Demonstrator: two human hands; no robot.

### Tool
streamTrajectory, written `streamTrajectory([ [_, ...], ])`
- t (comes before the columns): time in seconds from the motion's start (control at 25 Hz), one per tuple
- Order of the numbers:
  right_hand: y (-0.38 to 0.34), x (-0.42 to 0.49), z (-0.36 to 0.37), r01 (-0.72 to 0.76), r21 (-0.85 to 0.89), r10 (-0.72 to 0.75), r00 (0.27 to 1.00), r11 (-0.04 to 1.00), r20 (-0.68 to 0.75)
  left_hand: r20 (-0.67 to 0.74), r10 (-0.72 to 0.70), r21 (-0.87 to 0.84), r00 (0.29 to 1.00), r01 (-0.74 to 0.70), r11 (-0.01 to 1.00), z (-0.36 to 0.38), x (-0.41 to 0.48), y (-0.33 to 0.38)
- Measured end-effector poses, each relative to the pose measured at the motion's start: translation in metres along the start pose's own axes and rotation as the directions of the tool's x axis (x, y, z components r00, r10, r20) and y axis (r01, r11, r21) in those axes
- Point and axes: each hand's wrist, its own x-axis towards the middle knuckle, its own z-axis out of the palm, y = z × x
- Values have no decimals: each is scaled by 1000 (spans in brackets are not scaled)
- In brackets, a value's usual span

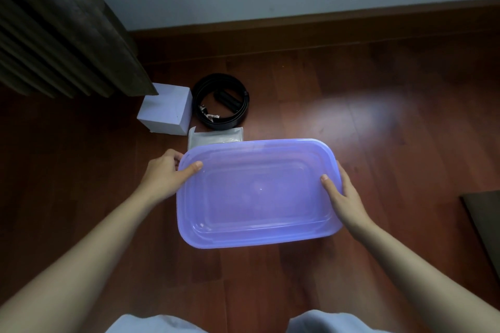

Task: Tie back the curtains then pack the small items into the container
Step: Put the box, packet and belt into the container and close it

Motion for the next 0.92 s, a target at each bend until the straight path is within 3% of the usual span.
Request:
streamTrajectory([
  [0.12,-2,-1,0,8,-15,-8,999,1000,-34,-4,60,150,998,-58,987,-6,-1,9],
  [0.24,-18,-6,-10,89,-24,-92,989,996,-117,-122,210,231,970,-178,957,-16,-3,22],
  [0.32,-31,-6,-27,162,97,-141,970,982,-197,-210,231,72,950,-220,973,-23,-5,37],
  [0.36,-35,-4,-38,184,194,-135,961,964,-240,-230,191,-101,954,-218,971,-25,-5,46],
  [0.4,-38,-2,-49,191,306,-101,953,933,-285,-231,146,-272,962,-208,940,-23,-1,52],
  [0.44,-37,2,-57,195,427,-52,944,883,-325,-210,158,-323,965,-221,920,-18,5,54],
  [0.52,-25,13,-68,220,605,46,918,765,-393,-34,328,-23,944,-328,944,-2,11,53],
  [0.6,-11,28,-72,239,706,160,879,667,-450,217,400,261,890,-448,855,18,15,41],
  [0.64,-5,36,-73,246,740,224,852,626,-473,277,389,344,879,-468,814,26,16,33],
  [0.76,9,51,-72,268,776,396,738,572,-546,266,370,436,890,-453,778,38,17,22],
  [0.92,27,58,-62,241,732,445,661,637,-605,282,362,450,889,-456,768,40,17,20],
])
